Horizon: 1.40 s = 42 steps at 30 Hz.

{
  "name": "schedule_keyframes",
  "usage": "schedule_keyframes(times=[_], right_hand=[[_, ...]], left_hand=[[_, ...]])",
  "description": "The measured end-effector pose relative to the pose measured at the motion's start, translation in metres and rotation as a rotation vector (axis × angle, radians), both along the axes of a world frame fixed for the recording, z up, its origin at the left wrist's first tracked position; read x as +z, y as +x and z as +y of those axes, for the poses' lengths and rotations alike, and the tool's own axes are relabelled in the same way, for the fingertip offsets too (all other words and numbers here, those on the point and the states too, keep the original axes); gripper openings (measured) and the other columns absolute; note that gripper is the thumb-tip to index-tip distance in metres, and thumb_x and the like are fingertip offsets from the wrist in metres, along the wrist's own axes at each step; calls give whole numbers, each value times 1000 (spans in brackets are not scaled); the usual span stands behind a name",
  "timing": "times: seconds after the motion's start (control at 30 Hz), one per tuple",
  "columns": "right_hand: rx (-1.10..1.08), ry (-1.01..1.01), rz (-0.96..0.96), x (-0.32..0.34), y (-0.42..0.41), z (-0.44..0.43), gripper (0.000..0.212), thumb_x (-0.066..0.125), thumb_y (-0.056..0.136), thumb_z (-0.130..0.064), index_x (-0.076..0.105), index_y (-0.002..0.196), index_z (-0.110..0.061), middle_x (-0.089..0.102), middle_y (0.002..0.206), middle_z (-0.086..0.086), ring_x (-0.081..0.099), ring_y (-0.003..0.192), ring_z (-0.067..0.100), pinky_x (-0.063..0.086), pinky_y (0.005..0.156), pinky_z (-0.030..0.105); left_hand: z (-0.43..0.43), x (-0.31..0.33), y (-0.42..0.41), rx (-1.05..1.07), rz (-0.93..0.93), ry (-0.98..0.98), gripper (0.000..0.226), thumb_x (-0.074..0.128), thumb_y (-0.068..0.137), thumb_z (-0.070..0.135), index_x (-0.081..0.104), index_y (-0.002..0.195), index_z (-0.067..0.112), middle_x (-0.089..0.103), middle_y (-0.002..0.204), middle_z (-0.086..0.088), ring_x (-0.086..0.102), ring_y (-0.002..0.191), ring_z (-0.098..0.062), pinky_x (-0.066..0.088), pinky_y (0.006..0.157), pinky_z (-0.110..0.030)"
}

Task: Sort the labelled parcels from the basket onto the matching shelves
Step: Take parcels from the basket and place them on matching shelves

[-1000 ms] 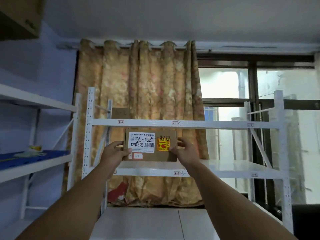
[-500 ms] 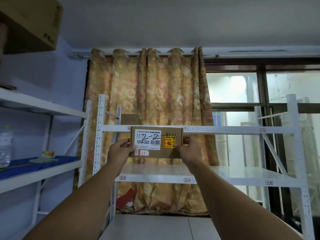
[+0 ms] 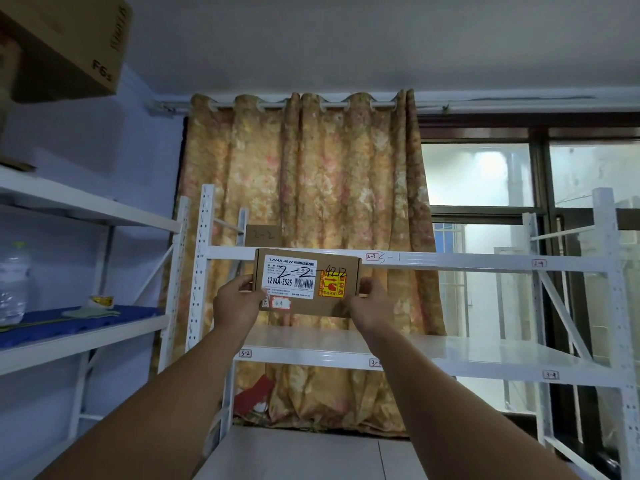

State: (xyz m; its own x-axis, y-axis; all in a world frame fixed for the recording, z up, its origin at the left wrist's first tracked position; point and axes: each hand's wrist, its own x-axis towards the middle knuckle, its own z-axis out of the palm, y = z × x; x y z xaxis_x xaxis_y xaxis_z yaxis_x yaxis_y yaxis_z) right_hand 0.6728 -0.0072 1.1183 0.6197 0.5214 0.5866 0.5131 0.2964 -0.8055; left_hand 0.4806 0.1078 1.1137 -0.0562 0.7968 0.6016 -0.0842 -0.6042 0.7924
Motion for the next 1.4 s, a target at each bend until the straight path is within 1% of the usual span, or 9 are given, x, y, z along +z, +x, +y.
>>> schedule_keyframes(times=[0.2, 0.3, 0.43, 0.57, 0.77, 1.0, 1.2, 1.3, 1.4], right_hand=[[35, 56, 40, -5, 11, 34, 36, 69, 90, -14, 61, 125, -22, 65, 117, -7, 61, 107, 16, 53, 92, 40], [66, 108, 15, 8, 19, 64, 34, 66, 91, -8, 60, 122, -23, 63, 112, -8, 59, 106, 13, 43, 85, 30], [41, 140, -27, 30, 27, 121, 41, 66, 91, -10, 60, 131, -16, 61, 98, -16, 63, 103, 16, 48, 82, 32], [18, 189, -62, 53, 31, 183, 42, 65, 93, -18, 57, 134, -20, 62, 107, -10, 60, 99, 12, 44, 76, 29], [70, 259, -81, 92, 32, 273, 49, 65, 90, -6, 56, 136, -17, 62, 116, -6, 60, 106, 14, 46, 73, 21], [64, 267, -152, 124, 49, 352, 45, 64, 88, -9, 59, 132, -15, 66, 125, -1, 63, 108, 17, 53, 90, 36], [63, 197, -230, 141, 77, 406, 28, 64, 93, -17, 52, 118, -24, 59, 117, -2, 57, 103, 19, 44, 85, 33], [37, 127, -315, 150, 90, 430, 33, 60, 93, -17, 53, 125, -16, 61, 117, 0, 59, 107, 24, 50, 89, 38], [75, 42, -357, 162, 98, 451, 36, 60, 91, -13, 54, 126, -9, 62, 112, 2, 61, 102, 23, 48, 79, 34]], left_hand=[[30, 1, 16, -19, 36, 1, 55, 70, 86, 0, 60, 137, 17, 66, 116, -2, 64, 107, -23, 53, 91, -37], [58, 8, 27, -41, 4, 18, 47, 68, 88, -1, 60, 130, 19, 64, 110, 2, 62, 102, -19, 49, 82, -30], [113, 25, 37, -76, -35, 62, 46, 67, 86, 1, 65, 125, 25, 71, 117, 1, 66, 107, -19, 56, 93, -41], [175, 53, 42, -82, -63, 111, 52, 64, 86, 0, 65, 129, 27, 71, 115, 1, 66, 104, -20, 55, 93, -43], [269, 95, 44, -95, -35, 179, 51, 64, 86, -2, 66, 129, 25, 72, 115, 1, 67, 105, -21, 56, 89, -37], [347, 130, 60, -16, 37, 247, 48, 62, 88, -1, 65, 130, 25, 70, 114, 1, 66, 103, -23, 56, 89, -38], [401, 147, 87, 124, 147, 296, 38, 62, 90, 3, 66, 125, 17, 68, 109, 0, 64, 100, -25, 52, 85, -35], [425, 153, 97, 181, 198, 288, 36, 62, 90, 3, 66, 124, 14, 69, 110, -2, 64, 101, -27, 52, 86, -36], [451, 157, 99, 201, 237, 239, 35, 66, 87, 9, 67, 121, 15, 72, 113, -2, 66, 101, -27, 55, 88, -40]])
